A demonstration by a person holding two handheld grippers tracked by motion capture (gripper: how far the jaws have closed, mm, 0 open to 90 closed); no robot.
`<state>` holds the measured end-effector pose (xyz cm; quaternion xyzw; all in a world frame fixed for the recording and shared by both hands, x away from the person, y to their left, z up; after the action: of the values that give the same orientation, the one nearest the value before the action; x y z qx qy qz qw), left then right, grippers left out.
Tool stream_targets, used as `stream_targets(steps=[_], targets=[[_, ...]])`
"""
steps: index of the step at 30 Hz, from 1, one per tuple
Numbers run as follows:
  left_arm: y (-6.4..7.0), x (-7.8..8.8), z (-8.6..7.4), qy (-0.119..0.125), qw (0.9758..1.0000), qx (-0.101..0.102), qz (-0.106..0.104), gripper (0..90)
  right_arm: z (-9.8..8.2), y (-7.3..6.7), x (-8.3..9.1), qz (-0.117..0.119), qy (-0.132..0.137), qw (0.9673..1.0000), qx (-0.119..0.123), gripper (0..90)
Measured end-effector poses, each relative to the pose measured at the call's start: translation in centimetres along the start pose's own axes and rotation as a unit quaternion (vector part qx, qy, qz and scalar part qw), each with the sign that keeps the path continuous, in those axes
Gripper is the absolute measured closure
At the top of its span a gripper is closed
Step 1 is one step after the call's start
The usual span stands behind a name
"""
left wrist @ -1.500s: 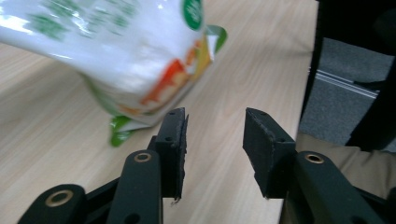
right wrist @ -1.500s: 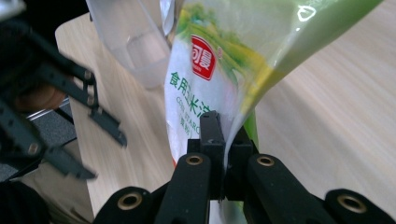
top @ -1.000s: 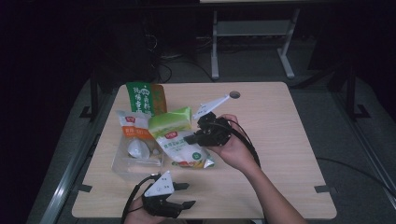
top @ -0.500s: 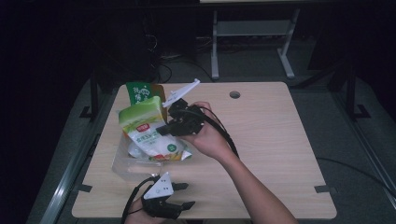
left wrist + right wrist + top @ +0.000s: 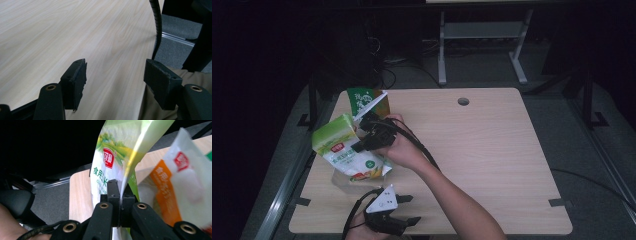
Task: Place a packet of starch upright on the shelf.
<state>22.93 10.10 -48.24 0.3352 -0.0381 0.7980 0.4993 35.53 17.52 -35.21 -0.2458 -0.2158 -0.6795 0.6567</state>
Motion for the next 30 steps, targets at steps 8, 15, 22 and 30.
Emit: stream_targets(steps=[8,15,22,30], targets=[[0.3,-0.3,-0.1,0.001,1.0,-0.003,-0.003,33.8,-0.7,0.1,-3.2,0.048,0.016,0.9983,-0.027,89.4],[0.0,-0.2,0.0,0.002,1.0,-0.003,0.001,33.7,-2.7,0.2,-4.7,0.051,0.009,0.9982,-0.031,88.8],[-0.1,-0.2,0.0,0.005,1.0,0.003,0.003,33.3,-3.8,0.1,-4.5,0.049,0.016,0.9982,-0.031,87.9],[-0.1,-0.1,0.0,0.005,1.0,0.005,0.006,33.3,-5.0,0.2,-4.5,0.039,0.004,0.9986,-0.036,88.4]])
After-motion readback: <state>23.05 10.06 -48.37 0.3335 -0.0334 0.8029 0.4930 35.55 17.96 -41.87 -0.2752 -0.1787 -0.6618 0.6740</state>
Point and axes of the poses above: each handheld gripper's, and its own axes: x roughly backward along the jaws, z roughly out of its top, y roughly to its right, the point moved 9 cm from there along -x, roughly forward along the jaws, and after that the axes turned 15 degrees about x, right-handed, at the moved point
